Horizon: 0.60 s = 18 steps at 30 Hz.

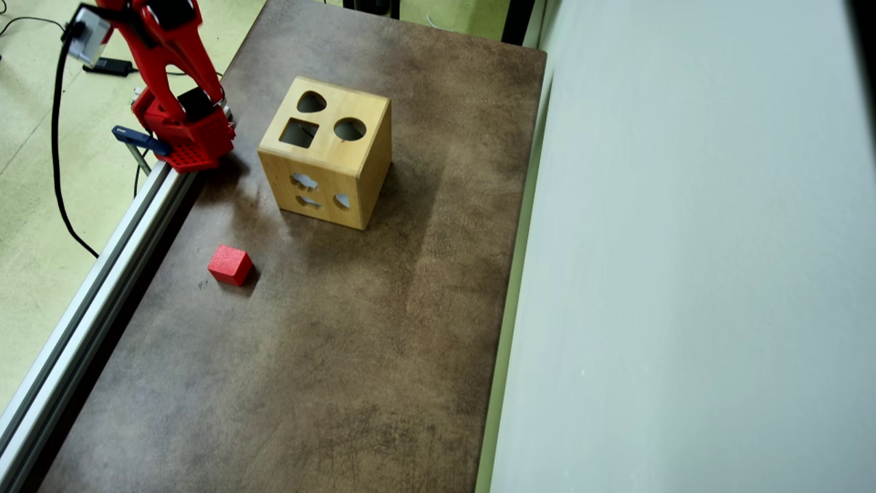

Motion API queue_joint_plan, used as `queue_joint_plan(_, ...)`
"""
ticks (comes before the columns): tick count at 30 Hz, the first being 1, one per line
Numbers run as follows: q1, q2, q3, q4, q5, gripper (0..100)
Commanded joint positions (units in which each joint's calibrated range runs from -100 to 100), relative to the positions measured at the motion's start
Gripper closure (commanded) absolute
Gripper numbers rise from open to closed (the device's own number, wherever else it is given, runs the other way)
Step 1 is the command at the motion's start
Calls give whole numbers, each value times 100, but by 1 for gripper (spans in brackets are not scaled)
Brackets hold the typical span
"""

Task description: Pick and place the red cube on the square hole

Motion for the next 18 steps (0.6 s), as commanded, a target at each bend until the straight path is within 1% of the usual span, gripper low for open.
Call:
queue_joint_plan(1,202,278,425,-7,34,97)
queue_joint_plan(7,239,261,1283,-7,39,97)
queue_joint_plan(18,224,286,1364,-7,39,97)
